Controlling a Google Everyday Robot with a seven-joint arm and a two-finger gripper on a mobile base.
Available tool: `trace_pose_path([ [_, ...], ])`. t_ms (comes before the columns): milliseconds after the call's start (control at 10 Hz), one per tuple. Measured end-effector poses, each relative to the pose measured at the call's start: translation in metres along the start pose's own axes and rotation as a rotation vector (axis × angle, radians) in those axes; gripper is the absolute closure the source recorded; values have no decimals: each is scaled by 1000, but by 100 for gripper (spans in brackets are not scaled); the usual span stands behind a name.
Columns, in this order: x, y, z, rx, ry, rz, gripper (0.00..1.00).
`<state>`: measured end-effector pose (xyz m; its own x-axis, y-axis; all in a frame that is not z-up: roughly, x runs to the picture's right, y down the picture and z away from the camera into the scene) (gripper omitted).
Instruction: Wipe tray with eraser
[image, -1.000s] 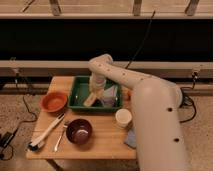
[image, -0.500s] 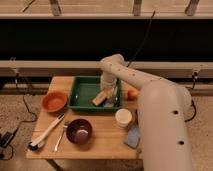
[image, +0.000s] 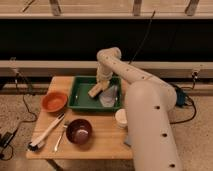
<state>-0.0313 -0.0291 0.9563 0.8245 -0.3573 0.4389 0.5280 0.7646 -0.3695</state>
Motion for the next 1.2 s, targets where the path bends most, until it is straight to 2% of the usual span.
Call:
trace_pose_path([
  [300, -33, -35, 12, -2, -10, -49, 100],
  [600, -58, -45, 27, -24, -22, -110, 100],
  [1000, -85, -15, 33, -65, -31, -192, 100],
  [1200, -93, 21, 27, -96, -41, -219, 100],
])
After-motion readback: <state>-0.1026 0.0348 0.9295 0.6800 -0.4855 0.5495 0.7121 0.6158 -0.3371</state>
